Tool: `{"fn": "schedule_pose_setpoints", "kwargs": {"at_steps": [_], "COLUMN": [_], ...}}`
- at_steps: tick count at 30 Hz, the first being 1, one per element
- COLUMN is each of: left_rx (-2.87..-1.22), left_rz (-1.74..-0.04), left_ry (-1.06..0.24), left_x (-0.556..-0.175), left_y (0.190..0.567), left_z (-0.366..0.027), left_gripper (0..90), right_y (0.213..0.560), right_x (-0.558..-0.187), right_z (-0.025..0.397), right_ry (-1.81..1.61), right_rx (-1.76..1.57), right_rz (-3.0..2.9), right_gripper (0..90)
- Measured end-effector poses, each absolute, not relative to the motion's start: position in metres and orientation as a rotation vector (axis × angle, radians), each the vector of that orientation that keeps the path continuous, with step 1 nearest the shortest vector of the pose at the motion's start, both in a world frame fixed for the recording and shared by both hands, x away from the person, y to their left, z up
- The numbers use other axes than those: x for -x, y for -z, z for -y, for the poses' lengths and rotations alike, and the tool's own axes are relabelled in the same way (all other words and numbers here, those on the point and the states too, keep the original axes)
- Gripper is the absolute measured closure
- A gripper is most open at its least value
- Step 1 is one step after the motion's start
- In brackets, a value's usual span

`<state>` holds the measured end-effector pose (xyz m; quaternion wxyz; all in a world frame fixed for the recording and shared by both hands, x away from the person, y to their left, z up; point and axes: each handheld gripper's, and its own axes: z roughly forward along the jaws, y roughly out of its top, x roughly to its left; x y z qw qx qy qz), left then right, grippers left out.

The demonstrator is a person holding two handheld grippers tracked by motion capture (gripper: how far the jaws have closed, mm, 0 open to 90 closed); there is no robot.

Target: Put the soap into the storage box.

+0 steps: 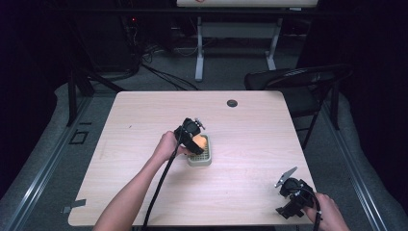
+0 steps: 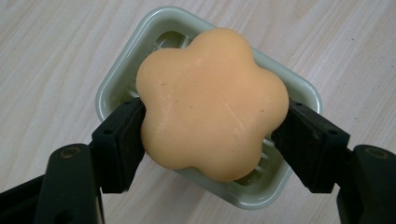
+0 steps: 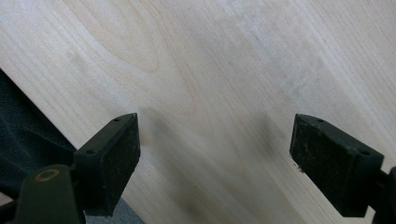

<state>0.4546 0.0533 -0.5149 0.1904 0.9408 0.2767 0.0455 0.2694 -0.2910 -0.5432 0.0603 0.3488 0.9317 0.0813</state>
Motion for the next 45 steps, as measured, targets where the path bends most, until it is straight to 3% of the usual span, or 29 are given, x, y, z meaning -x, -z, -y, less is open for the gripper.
{"fn": "schedule_pose_setpoints", "kwargs": {"at_steps": [45], "left_rx": [-2.686], "left_rz": [-0.709], "left_ry": [-0.12], "left_x": [-0.458], "left_y": [0.533], "left_z": [-0.049], "left_gripper": [26.8], "right_y": [0.542], "right_x": [-0.269], "right_z": [0.291], "right_ry": [-0.248], "right_rx": [-1.048], "right_rz": [-2.825], "right_gripper": [15.7]}}
